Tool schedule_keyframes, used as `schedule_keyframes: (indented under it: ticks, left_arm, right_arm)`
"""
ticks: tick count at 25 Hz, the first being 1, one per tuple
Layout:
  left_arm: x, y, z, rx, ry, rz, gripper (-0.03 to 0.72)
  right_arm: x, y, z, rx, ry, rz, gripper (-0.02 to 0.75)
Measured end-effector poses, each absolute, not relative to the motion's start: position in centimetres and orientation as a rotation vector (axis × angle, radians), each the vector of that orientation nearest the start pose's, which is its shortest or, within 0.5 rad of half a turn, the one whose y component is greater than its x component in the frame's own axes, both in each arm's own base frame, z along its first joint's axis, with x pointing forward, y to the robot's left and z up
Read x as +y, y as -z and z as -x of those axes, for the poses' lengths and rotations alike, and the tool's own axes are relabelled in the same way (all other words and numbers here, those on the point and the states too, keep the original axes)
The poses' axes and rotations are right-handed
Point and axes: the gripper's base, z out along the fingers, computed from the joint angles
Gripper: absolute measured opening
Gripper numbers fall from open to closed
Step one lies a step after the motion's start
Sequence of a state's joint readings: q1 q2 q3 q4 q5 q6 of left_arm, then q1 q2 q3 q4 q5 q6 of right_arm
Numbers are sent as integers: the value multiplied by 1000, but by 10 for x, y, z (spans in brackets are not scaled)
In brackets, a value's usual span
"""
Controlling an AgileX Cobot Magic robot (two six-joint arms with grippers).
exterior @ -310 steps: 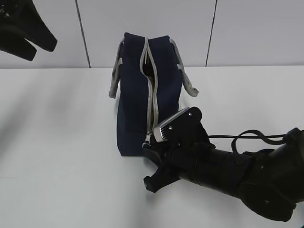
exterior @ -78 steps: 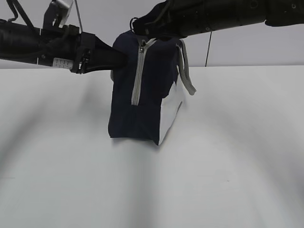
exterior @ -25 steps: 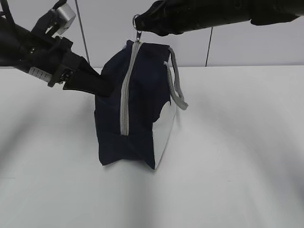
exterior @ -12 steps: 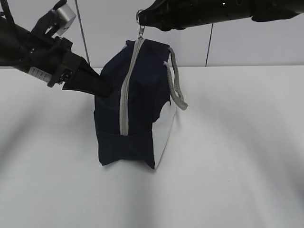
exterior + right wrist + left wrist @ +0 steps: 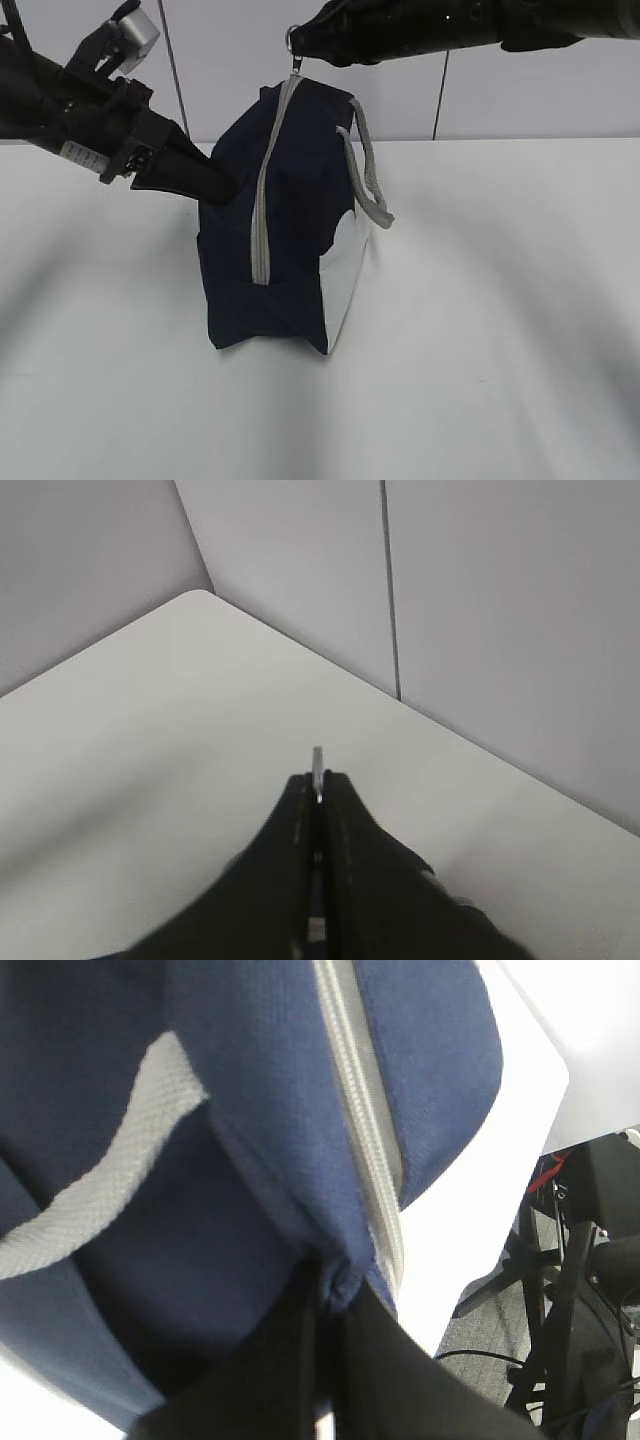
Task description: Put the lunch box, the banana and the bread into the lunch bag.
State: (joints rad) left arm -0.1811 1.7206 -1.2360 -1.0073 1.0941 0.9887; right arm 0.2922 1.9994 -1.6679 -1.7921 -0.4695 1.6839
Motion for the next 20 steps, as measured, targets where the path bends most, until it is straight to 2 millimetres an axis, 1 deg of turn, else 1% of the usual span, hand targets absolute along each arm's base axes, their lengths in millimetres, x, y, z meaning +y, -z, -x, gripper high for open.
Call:
schedule_keyframes:
  ticks: [9, 14, 17, 20]
  left_arm:
    - [-129, -264, -325, 2348, 1071, -864, 1]
    - [-128, -264, -325, 2348, 1068, -861, 1]
    - [-129, -264, -325, 2347, 1068, -863, 1]
    - [-129, -263, -325, 2348, 1067, -864, 1]
  right_arm:
    - [144, -279, -465, 1853, -573, 621, -16]
    - [138, -265, -474, 1883, -607, 595, -16]
    - [137, -253, -482, 1902, -621, 584, -16]
    - [139, -246, -487, 1908, -634, 580, -16]
